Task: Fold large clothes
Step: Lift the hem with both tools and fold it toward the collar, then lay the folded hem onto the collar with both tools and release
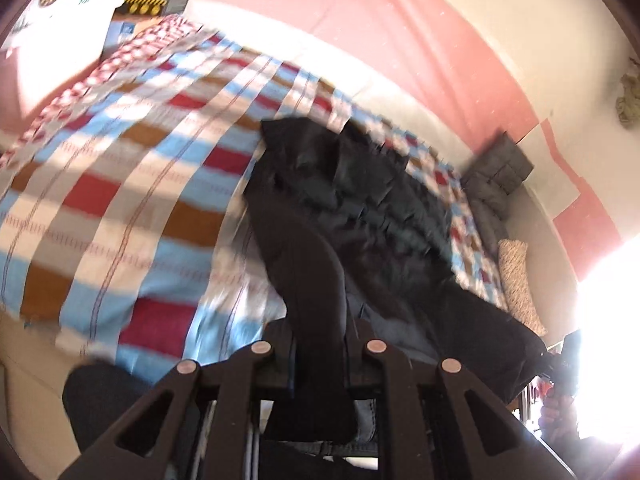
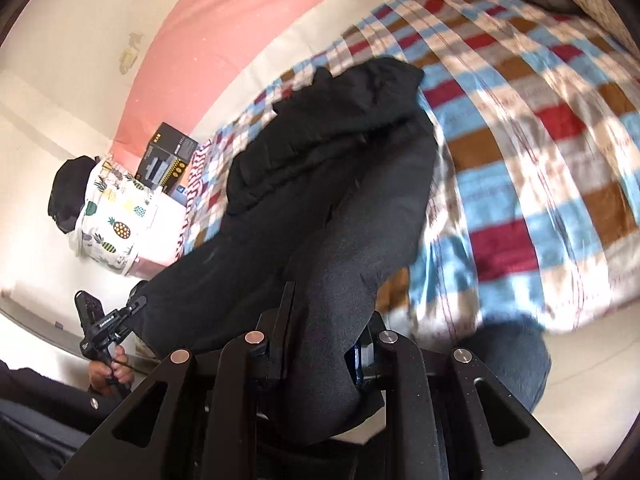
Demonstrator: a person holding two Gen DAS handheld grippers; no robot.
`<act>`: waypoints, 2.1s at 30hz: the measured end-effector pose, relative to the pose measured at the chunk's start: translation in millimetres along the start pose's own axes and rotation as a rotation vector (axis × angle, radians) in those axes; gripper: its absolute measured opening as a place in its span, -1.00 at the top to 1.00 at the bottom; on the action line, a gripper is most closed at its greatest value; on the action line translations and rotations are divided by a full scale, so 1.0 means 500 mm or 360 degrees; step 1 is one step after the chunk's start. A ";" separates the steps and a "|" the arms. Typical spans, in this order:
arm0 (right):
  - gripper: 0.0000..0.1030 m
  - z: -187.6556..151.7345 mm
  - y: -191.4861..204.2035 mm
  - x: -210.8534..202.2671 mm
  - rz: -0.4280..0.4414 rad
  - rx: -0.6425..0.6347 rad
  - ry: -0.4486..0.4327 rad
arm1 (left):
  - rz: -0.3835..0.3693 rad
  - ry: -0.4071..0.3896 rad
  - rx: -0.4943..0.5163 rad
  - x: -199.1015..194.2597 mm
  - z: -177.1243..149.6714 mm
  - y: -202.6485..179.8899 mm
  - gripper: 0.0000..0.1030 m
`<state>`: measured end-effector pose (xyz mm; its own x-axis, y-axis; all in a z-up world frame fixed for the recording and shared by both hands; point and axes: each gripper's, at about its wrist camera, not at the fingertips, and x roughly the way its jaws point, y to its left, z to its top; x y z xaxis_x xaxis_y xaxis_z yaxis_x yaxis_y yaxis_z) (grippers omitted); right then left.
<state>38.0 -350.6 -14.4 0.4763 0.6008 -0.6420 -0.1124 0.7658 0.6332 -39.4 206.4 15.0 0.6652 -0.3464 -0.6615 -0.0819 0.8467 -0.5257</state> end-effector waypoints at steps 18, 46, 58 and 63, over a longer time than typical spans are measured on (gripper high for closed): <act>0.58 0.386 0.051 0.075 0.0139 -0.0050 -0.0321 | -0.0110 -0.0278 -0.0006 0.166 0.367 -0.079 0.70; 0.33 0.723 -0.177 0.572 -0.0177 0.0471 -0.0040 | 0.0233 0.0143 -0.0274 0.764 0.611 0.046 0.51; -0.50 0.749 -0.096 0.442 0.0017 0.0384 -0.0357 | 0.0070 -0.0192 -0.0282 0.605 0.674 0.002 -0.31; -0.50 0.664 0.023 0.407 -0.0272 -0.0179 -0.0448 | 0.0076 -0.0224 0.0061 0.561 0.596 -0.095 -0.31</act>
<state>422.9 -295.6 5.9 0.7168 0.3867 -0.5802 -0.0982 0.8798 0.4651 372.3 189.6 13.9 0.7591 -0.2476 -0.6020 -0.0891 0.8766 -0.4729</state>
